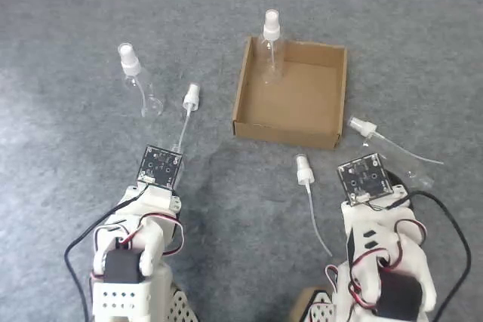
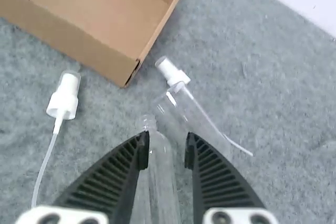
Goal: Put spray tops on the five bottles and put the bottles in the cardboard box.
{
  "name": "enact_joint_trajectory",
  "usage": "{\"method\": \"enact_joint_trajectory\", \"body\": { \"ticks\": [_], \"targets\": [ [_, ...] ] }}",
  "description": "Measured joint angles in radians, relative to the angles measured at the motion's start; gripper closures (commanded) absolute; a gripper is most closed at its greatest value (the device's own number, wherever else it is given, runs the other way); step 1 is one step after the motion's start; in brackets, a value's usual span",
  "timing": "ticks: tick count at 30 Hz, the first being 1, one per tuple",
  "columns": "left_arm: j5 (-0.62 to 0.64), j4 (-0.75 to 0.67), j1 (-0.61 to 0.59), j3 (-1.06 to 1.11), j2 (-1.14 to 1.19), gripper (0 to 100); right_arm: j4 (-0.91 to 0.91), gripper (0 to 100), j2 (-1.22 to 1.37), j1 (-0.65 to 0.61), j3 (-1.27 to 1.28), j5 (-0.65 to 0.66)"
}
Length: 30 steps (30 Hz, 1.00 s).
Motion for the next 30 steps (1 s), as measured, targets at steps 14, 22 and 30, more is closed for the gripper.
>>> {"method": "enact_joint_trajectory", "body": {
  "ticks": [14, 22, 30],
  "targets": [
    [0.000, 0.000, 0.000, 0.000, 0.000, 99, 0.005, 90.7, 0.646, 0.000, -0.284, 0.114],
    [0.000, 0.000, 0.000, 0.000, 0.000, 99, 0.005, 90.7, 0.796, 0.002, -0.293, 0.132],
    [0.000, 0.000, 0.000, 0.000, 0.000, 99, 0.005, 90.7, 0.796, 0.002, -0.293, 0.135]
  ]
}}
